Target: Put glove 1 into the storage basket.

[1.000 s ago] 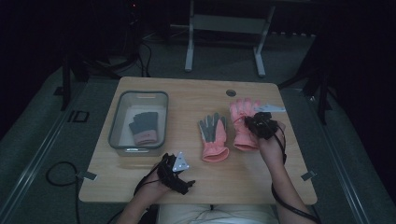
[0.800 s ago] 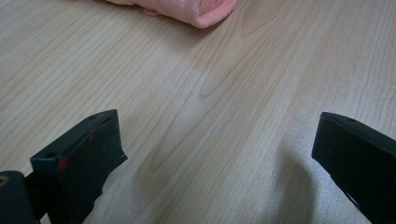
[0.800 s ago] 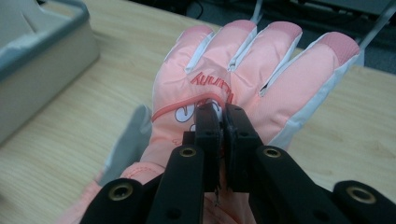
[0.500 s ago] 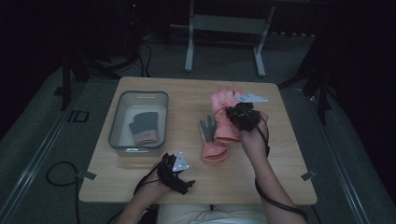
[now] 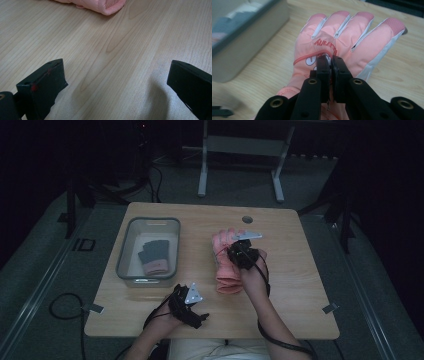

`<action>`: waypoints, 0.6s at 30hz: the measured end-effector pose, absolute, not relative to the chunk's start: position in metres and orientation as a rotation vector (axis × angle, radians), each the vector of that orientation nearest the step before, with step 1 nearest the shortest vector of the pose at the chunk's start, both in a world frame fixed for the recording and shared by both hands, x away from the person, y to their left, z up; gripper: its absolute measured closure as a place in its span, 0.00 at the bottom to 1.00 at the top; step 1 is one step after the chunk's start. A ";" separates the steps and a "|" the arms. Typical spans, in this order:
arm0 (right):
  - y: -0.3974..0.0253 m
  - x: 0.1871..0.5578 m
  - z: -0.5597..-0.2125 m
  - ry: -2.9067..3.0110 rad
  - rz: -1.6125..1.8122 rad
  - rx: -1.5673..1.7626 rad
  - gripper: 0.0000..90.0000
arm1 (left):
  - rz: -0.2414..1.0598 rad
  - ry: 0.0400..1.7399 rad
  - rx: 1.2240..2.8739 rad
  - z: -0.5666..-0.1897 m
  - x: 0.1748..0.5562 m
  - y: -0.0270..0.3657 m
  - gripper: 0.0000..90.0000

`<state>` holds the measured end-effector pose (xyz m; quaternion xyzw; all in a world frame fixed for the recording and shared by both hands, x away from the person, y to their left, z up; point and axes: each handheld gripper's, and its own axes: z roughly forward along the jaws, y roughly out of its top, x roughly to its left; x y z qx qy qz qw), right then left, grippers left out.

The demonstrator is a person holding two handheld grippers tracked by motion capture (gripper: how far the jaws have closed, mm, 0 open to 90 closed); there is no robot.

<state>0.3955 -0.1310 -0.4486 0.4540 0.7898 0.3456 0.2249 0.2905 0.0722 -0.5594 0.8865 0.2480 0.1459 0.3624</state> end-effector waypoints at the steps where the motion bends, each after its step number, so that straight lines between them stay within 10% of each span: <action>1: -0.130 0.397 -0.452 2.185 0.941 1.254 0.95 | 0.375 0.637 2.284 -0.560 0.291 0.072 0.02; 18: -0.129 0.398 -0.458 2.151 0.863 1.274 0.95 | 0.378 0.632 2.290 -0.560 0.291 0.072 0.02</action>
